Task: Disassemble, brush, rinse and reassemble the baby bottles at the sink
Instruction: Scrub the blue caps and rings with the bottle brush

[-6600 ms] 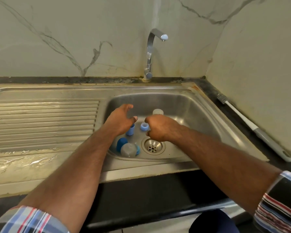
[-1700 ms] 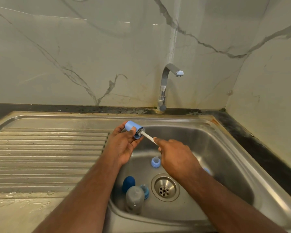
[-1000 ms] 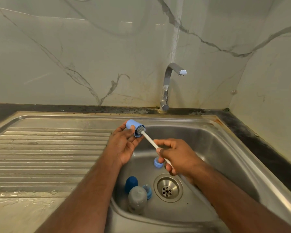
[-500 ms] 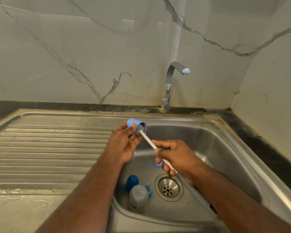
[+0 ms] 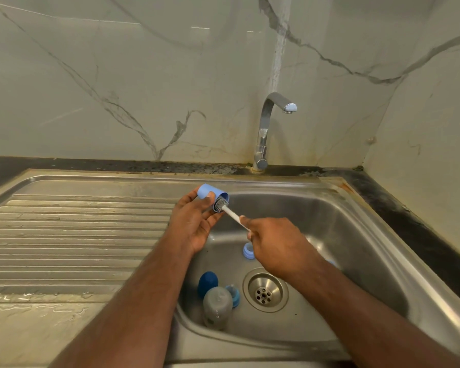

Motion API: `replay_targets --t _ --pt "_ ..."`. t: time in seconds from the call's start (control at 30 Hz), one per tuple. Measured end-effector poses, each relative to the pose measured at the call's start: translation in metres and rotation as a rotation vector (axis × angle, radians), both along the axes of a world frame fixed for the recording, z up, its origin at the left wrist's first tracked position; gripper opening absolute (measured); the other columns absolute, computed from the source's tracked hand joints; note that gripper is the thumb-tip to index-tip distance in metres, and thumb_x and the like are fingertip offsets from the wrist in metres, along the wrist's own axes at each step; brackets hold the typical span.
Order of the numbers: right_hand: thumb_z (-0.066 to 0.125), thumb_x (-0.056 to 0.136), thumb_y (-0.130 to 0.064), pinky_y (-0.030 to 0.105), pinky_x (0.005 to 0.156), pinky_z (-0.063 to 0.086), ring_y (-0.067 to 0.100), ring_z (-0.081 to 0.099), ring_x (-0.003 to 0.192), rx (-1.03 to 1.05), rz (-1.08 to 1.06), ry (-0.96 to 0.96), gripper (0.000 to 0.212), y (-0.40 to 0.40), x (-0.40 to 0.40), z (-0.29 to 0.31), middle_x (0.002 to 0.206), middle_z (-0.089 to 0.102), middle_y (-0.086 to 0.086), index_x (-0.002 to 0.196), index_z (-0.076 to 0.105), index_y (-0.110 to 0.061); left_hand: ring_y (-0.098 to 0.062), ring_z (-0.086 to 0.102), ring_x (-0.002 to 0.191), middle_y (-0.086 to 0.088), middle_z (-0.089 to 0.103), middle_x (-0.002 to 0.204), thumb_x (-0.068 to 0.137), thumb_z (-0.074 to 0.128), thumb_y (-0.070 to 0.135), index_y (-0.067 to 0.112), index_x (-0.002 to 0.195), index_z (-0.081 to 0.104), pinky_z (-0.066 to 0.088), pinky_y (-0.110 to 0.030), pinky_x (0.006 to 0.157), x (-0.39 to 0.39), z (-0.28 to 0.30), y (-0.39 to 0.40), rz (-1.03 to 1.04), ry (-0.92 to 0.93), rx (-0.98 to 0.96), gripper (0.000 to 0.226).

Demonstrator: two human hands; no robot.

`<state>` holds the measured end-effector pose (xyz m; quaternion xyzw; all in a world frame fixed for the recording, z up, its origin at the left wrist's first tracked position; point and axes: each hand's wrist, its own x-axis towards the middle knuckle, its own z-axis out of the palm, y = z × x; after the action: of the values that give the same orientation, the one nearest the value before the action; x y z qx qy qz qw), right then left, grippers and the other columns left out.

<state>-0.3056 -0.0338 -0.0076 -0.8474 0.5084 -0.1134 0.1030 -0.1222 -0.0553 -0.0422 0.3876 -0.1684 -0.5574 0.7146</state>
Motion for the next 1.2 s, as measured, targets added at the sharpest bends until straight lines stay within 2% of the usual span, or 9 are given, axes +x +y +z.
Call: replay_targets --t 0.1,0.27,0.47,0.6,0.67,0.83,0.97,1.03,1.2 --pt "0.044 0.105 -0.028 0.030 0.071 0.051 0.013 0.060 0.076 0.043 -0.025 -0.147 0.042 0.002 -0.008 0.008 0.101 0.065 -0.004 0.145 0.047 -0.040 -0.030 0.076 0.092 -0.024 0.070 0.119 0.093 0.067 0.003 0.005 0.136 0.054 0.065 -0.040 0.076 0.004 -0.001 0.000 0.006 0.020 0.005 0.045" --pt "0.039 0.104 -0.020 0.035 0.078 0.052 0.023 0.060 0.092 -0.092 -0.051 0.102 0.054 0.000 -0.001 0.001 0.111 0.058 0.002 0.153 0.030 -0.038 -0.034 0.075 0.096 -0.025 0.070 0.119 0.090 0.068 -0.001 0.005 0.135 0.054 0.063 -0.044 0.082 -0.002 0.000 -0.001 -0.027 -0.026 -0.008 0.047" --pt "0.054 0.101 -0.024 0.012 0.056 0.039 -0.003 0.055 0.055 0.269 -0.040 -0.414 0.037 -0.004 -0.014 0.009 0.081 0.065 -0.013 0.135 0.059 -0.038 -0.035 0.074 0.101 -0.027 0.066 0.124 0.092 0.064 -0.002 0.008 0.137 0.053 0.064 -0.043 0.077 0.006 0.002 -0.001 -0.012 0.057 -0.013 0.048" --pt "0.043 0.105 -0.025 0.027 0.073 0.044 0.013 0.056 0.084 -0.050 -0.059 -0.021 0.045 0.001 -0.004 0.002 0.110 0.066 -0.002 0.148 0.042 -0.038 -0.039 0.071 0.108 -0.029 0.064 0.126 0.094 0.062 -0.005 0.007 0.138 0.051 0.064 -0.044 0.078 0.004 0.001 -0.001 -0.032 0.044 -0.017 0.047" --pt "0.042 0.105 -0.025 0.029 0.074 0.044 0.014 0.057 0.085 -0.050 -0.033 0.031 0.046 0.003 0.002 0.001 0.105 0.065 -0.003 0.149 0.041 -0.037 -0.038 0.072 0.106 -0.029 0.064 0.126 0.093 0.061 -0.006 0.008 0.136 0.052 0.063 -0.045 0.081 0.002 0.001 0.001 -0.053 0.018 -0.015 0.046" --pt "0.054 0.102 -0.020 0.018 0.048 0.041 0.001 0.053 0.050 0.439 -0.061 -0.579 0.036 0.001 -0.012 0.009 0.077 0.064 -0.003 0.133 0.061 -0.036 -0.036 0.073 0.099 -0.029 0.065 0.124 0.094 0.060 -0.004 0.009 0.135 0.053 0.063 -0.044 0.083 0.008 0.003 0.000 -0.028 0.079 -0.031 0.044" --pt "0.047 0.105 -0.027 0.027 0.080 0.050 0.011 0.062 0.088 -0.001 -0.062 -0.129 0.042 -0.001 -0.007 0.004 0.113 0.070 -0.003 0.146 0.047 -0.038 -0.039 0.072 0.106 -0.029 0.065 0.125 0.094 0.060 -0.006 0.008 0.138 0.051 0.063 -0.046 0.082 0.000 0.003 -0.001 -0.054 0.060 -0.031 0.047" --pt "0.044 0.105 -0.027 0.031 0.083 0.051 0.015 0.062 0.092 -0.003 -0.039 -0.043 0.044 0.002 -0.001 0.001 0.113 0.068 -0.003 0.149 0.043 -0.037 -0.038 0.072 0.106 -0.030 0.064 0.126 0.094 0.060 -0.007 0.008 0.138 0.052 0.063 -0.046 0.083 0.000 0.003 0.001 -0.070 0.052 -0.039 0.047" --pt "0.053 0.102 -0.018 0.021 0.045 0.040 0.006 0.049 0.048 0.535 -0.076 -0.644 0.037 -0.002 -0.012 0.006 0.077 0.064 0.003 0.134 0.060 -0.035 -0.036 0.072 0.101 -0.028 0.062 0.127 0.095 0.056 -0.008 0.010 0.133 0.055 0.062 -0.045 0.085 0.004 0.004 0.002 -0.077 0.103 -0.077 0.042"
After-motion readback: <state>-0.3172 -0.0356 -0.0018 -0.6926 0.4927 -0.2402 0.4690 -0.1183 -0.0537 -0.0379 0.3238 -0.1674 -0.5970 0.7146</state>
